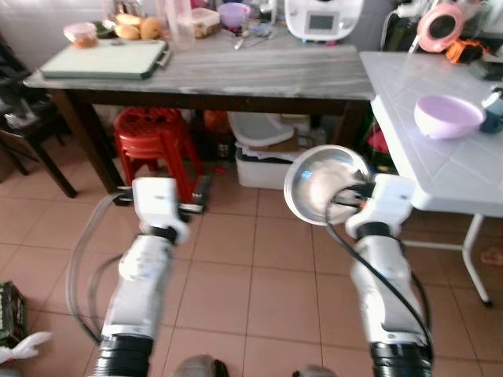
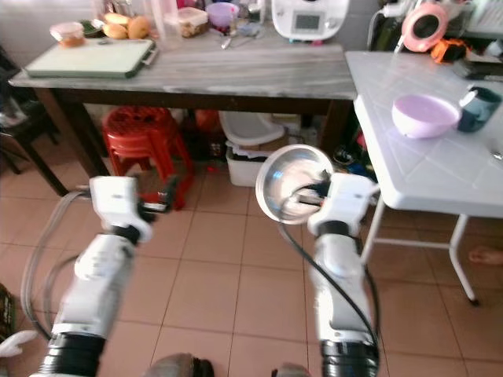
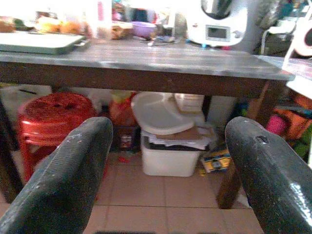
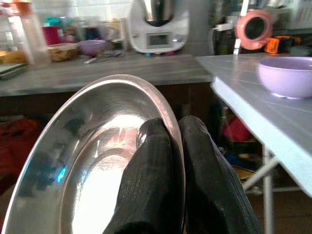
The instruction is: Setting the table
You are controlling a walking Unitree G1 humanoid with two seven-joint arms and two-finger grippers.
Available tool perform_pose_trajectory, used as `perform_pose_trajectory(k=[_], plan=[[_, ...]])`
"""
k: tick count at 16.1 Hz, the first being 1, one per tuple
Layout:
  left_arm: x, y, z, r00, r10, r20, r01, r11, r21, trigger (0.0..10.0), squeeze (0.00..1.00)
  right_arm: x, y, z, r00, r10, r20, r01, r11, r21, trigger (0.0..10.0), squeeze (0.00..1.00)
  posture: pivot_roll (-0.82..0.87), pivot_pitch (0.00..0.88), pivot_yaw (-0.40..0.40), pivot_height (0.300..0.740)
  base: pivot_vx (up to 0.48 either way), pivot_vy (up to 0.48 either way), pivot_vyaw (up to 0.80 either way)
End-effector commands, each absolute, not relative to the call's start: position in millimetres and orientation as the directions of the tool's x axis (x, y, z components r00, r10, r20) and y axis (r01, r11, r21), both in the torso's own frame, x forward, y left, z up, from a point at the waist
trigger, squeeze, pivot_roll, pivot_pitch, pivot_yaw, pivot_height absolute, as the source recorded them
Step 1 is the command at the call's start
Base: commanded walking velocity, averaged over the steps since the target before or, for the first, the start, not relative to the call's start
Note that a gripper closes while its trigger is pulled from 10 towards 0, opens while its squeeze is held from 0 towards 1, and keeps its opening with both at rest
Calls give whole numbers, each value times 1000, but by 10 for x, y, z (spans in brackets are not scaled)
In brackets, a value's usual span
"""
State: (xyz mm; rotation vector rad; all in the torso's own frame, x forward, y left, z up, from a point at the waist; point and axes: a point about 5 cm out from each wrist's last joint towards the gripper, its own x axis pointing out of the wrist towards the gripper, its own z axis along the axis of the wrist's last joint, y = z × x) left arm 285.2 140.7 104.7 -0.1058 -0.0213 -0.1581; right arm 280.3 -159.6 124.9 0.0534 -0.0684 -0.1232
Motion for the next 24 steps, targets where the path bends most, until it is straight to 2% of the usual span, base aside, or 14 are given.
perform_pose_trajectory(k=[1, 10, 16, 18, 21, 24], plan=[[2846, 1347, 1100, 980, -192, 55, 197, 974, -108, 10000, 0, 2816, -1605, 1329, 987, -129, 98, 125, 991, 52, 10000, 0, -28, 0, 43, 740, 247, 0, 0], [2751, 1382, 1051, 979, -201, 30, 203, 973, -111, 10000, 0, 2794, -1634, 1300, 986, -134, 97, 130, 991, 44, 10000, 0, -25, 0, 46, 740, 465, 0, 0], [2800, 1350, 1073, 980, -195, 40, 198, 974, -110, 10000, 0, 2850, -1589, 1353, 987, -102, 122, 97, 994, 45, 10000, 0, -21, 0, 45, 740, 476, 0, 0], [2812, 1420, 1011, 994, -105, -15, 104, 993, -51, 10000, 0, 2823, -1538, 1382, 986, -58, 153, 47, 996, 77, 10000, 0, -16, 0, 48, 740, 452, 0, 0], [2794, 1495, 935, 997, -48, -63, 43, 996, -76, 10000, 0, 2781, -1497, 1362, 986, -46, 157, 31, 995, 98, 10000, 0, -12, 0, 50, 740, 333, 0, 0], [2797, 1532, 958, 998, -37, -52, 33, 997, -69, 10000, 0, 2800, -1473, 1410, 983, -31, 181, 13, 995, 100, 10000, 0, -11, 0, 53, 740, 295, 0, 0]])
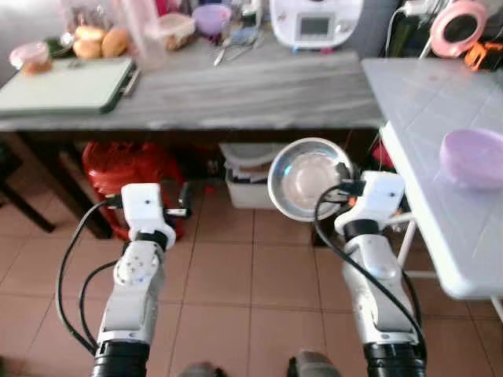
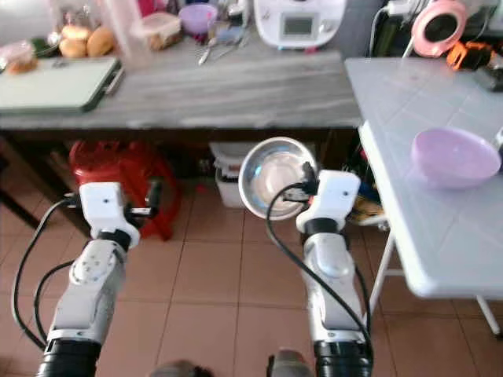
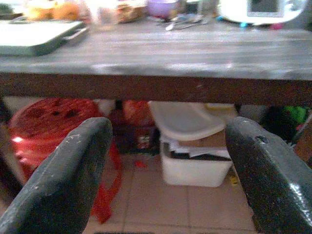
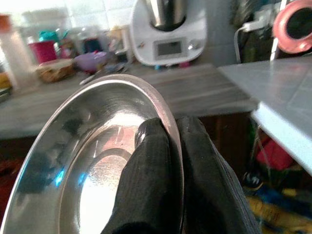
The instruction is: Setting the table
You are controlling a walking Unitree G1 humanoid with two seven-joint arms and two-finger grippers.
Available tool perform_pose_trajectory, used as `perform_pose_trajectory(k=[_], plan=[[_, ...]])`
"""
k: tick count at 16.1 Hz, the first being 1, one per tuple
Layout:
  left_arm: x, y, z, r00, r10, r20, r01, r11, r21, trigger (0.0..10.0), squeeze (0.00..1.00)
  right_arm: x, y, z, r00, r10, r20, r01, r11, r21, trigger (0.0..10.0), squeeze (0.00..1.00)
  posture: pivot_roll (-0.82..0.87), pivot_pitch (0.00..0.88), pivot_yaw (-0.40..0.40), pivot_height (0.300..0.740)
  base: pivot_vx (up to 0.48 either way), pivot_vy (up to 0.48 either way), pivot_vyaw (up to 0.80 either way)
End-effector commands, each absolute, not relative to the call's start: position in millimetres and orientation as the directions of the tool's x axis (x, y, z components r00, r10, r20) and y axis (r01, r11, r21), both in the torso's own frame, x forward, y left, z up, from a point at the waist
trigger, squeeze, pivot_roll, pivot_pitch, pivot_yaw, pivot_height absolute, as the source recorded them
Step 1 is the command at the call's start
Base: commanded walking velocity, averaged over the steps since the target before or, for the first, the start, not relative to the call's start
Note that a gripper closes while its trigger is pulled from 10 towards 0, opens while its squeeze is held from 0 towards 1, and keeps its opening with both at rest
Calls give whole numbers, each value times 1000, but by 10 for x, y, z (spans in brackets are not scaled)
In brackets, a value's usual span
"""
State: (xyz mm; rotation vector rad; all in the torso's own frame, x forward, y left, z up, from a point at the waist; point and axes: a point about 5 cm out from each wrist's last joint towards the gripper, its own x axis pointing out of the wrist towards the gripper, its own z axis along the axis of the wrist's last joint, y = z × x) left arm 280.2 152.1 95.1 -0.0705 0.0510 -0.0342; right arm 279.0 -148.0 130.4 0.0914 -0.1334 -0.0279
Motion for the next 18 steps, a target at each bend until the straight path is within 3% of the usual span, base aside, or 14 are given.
perform_pose_trajectory(k=[1, 13, 18], plan=[[2801, 1530, 960, 998, -39, -49, 35, 997, -70, 10000, 0, 2811, -1470, 1417, 983, -29, 184, 10, 995, 101, 10000, 0, -9, 0, 52, 740, 337, 247, 0], [2855, 1432, 1004, 996, -82, -27, 79, 994, -81, 10000, 0, 2857, -1474, 1455, 978, -24, 208, 3, 995, 101, 10000, 0, -18, 0, 58, 740, 401, 259, 0], [2845, 1388, 1009, 994, -108, -18, 107, 991, -80, 10000, 0, 2862, -1470, 1438, 979, -27, 204, 8, 995, 95, 10000, 0, -18, 0, 58, 740, 457, 0, 0]])
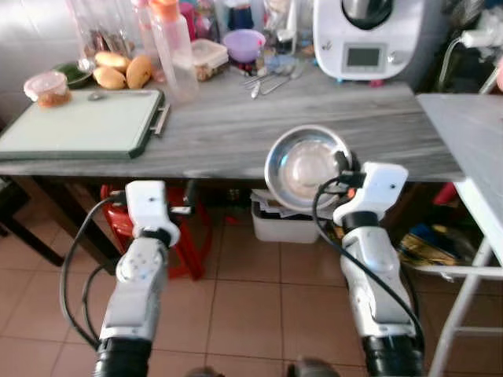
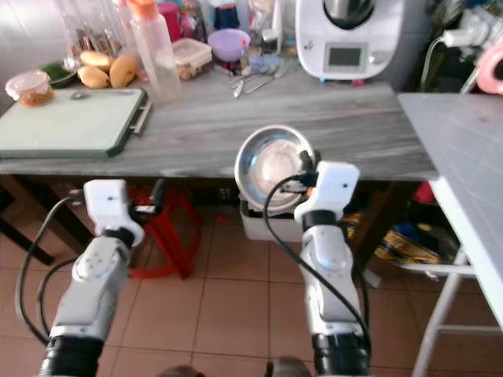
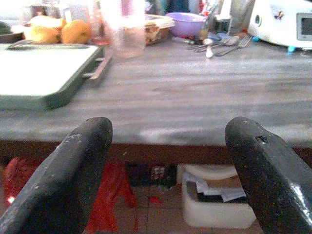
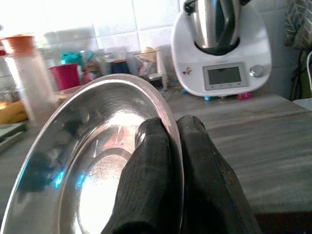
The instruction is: Setting the table
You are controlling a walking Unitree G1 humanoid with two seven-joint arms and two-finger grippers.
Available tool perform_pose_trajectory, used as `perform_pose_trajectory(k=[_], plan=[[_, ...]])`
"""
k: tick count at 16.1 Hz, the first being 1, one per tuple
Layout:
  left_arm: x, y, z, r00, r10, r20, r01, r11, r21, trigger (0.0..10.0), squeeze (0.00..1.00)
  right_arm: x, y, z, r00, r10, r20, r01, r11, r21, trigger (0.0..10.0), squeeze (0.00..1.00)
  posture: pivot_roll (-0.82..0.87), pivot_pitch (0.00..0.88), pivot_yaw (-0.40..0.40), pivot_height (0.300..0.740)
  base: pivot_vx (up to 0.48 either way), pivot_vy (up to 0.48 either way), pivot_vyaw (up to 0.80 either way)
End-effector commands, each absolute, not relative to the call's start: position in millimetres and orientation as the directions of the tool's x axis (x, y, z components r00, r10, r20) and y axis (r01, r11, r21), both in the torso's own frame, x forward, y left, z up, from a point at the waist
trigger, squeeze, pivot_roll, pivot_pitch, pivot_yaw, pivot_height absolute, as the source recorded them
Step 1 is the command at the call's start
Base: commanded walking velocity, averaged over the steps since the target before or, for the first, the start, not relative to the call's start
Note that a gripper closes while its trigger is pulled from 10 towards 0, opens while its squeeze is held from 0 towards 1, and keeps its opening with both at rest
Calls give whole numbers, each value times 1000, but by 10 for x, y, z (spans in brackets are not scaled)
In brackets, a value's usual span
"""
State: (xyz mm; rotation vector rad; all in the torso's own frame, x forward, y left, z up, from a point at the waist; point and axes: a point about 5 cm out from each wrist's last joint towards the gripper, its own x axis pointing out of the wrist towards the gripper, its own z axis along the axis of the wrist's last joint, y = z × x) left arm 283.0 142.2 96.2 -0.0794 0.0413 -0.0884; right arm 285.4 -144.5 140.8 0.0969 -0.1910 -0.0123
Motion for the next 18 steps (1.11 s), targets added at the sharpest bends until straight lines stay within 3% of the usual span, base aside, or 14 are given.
perform_pose_trajectory(k=[1, 9, 13, 18], plan=[[2841, 1373, 1011, 993, -118, -15, 117, 990, -76, 10000, 0, 2863, -1474, 1440, 978, -31, 205, 12, 996, 92, 10000, 0, -18, 0, 58, 740, 469, 0, 0], [2821, 1363, 1007, 991, -131, -16, 129, 989, -74, 10000, 0, 2883, -1475, 1405, 981, -41, 191, 26, 996, 81, 10000, 0, -14, 0, 58, 740, 457, 0, 0], [2726, 1433, 980, 989, -147, -33, 145, 987, -64, 10000, 0, 2864, -1584, 1302, 982, -133, 132, 126, 990, 64, 10000, 0, -6, 0, 59, 740, 0, 0, 0], [2683, 1468, 963, 981, -181, -69, 174, 981, -90, 10000, 0, 2854, -1689, 1127, 978, -207, 14, 202, 964, 172, 10000, 0, 4, 0, 56, 740, 0, 0, 0]])
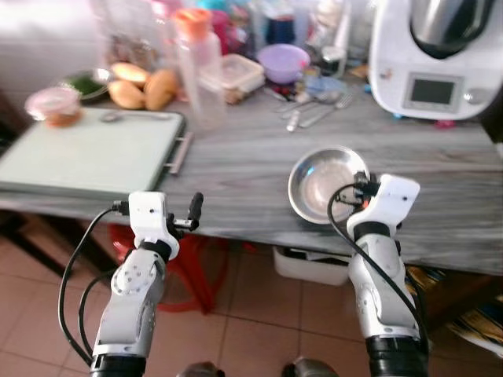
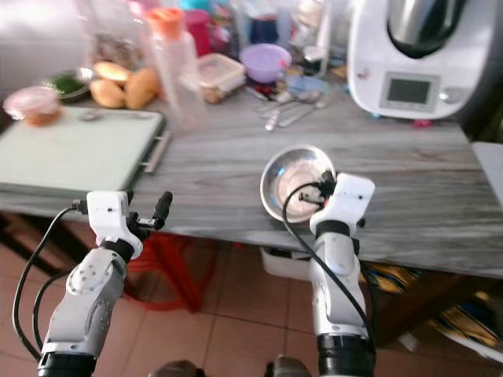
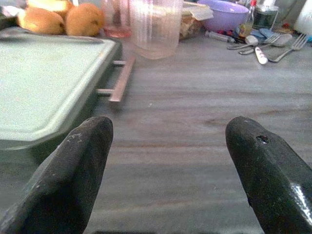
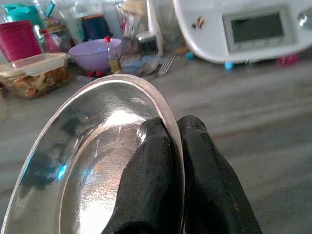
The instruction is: Setting the table
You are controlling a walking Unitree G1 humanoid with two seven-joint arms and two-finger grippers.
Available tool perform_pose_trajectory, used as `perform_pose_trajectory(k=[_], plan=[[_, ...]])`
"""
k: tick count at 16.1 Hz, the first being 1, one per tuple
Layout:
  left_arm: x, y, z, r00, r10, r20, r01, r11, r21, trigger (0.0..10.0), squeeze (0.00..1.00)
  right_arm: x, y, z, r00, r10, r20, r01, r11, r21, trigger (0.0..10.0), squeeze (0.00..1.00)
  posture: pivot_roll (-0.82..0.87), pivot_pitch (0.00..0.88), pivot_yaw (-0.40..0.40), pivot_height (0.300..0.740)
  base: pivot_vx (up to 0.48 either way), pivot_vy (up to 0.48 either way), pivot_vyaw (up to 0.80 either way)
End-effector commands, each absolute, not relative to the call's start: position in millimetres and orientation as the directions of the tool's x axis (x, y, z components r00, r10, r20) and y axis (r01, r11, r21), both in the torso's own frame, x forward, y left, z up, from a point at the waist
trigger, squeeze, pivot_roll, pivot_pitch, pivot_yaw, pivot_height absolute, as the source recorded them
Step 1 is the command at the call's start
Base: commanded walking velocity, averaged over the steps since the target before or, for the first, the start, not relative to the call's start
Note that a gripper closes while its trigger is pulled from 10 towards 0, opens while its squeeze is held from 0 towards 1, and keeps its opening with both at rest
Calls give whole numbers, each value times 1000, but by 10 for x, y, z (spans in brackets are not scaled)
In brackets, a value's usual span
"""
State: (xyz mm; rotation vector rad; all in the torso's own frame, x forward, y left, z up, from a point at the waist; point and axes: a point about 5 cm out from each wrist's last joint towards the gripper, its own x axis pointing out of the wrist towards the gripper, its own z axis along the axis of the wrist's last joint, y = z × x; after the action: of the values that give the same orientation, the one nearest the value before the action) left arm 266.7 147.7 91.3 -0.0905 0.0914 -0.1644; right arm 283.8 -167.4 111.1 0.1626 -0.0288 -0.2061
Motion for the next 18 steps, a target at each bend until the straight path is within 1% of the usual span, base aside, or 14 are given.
perform_pose_trajectory(k=[1, 2, 3, 5, 10, 18], plan=[[2678, 1456, 966, 980, -186, -68, 180, 980, -81, 10000, 0, 2870, -1665, 1115, 980, -198, -7, 195, 958, 211, 10000, 0, 3, 0, 57, 740, 0, 0, 0], [2669, 1446, 959, 979, -188, -74, 183, 981, -69, 10000, 0, 2879, -1665, 1078, 973, -220, -61, 228, 913, 339, 10000, 0, 6, 0, 57, 740, 0, 0, 0], [2672, 1438, 954, 979, -190, -76, 187, 981, -49, 10000, 0, 2879, -1681, 1042, 968, -232, -98, 251, 890, 381, 10000, 0, 9, 0, 56, 740, 0, 0, 0], [2706, 1406, 974, 977, -198, -76, 195, 980, -46, 10000, 0, 2857, -1685, 959, 962, -229, -149, 270, 882, 386, 10000, 0, 6, 0, 59, 740, 0, 0, 0], [2713, 1382, 982, 975, -210, -76, 207, 978, -39, 10000, 0, 2884, -1628, 837, 959, -154, -237, 240, 885, 399, 10000, 0, 8, 0, 58, 740, 0, 0, 0], [2719, 1366, 978, 973, -216, -84, 214, 976, -28, 10000, 0, 3001, -1521, 805, 952, -74, -296, 203, 880, 430, 10000, 0, 9, 0, 56, 740, 0, 0, 0]])
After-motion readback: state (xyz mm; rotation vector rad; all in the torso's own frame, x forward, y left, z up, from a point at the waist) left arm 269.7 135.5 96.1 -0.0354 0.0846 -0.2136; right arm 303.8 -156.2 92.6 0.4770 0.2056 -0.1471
